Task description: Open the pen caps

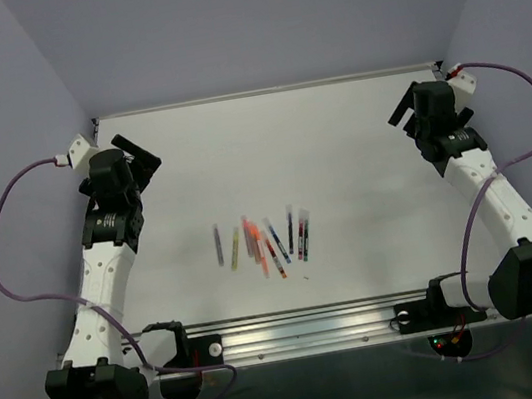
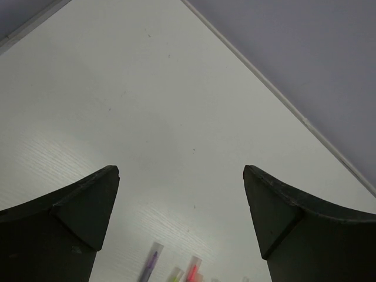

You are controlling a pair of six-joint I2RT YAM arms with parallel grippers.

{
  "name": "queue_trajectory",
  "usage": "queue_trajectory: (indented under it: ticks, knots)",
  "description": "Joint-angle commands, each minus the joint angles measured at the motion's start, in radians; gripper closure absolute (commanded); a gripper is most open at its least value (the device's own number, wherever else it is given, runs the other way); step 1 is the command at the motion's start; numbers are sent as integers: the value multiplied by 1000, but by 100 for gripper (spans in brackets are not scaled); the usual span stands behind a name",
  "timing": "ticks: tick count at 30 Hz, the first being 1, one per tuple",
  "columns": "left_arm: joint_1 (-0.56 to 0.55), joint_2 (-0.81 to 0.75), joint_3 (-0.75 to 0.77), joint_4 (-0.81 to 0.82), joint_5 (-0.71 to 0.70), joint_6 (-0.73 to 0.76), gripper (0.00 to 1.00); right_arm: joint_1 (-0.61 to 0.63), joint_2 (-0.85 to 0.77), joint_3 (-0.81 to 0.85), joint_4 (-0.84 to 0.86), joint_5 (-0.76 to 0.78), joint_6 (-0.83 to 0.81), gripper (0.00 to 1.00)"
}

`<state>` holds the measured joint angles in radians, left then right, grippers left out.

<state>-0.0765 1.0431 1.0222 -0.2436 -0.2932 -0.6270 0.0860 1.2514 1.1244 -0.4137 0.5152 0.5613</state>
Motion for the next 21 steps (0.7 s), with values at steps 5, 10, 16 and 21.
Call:
queue_trajectory:
  ticks: [5, 10, 16, 21]
  knots:
    - [1, 51, -42, -3, 133, -48, 1, 0, -52, -9, 168, -66, -29, 0]
    - [-48, 110, -88, -85, 189, -59, 1, 0, -23, -17, 168, -93, 72, 0]
    - [-181, 169, -145, -201, 134, -77, 1, 0, 55, 8, 168, -184, -4, 0]
    - [-266, 250, -171, -261, 97, -106, 1, 0, 62, -12, 174, -129, -24, 0]
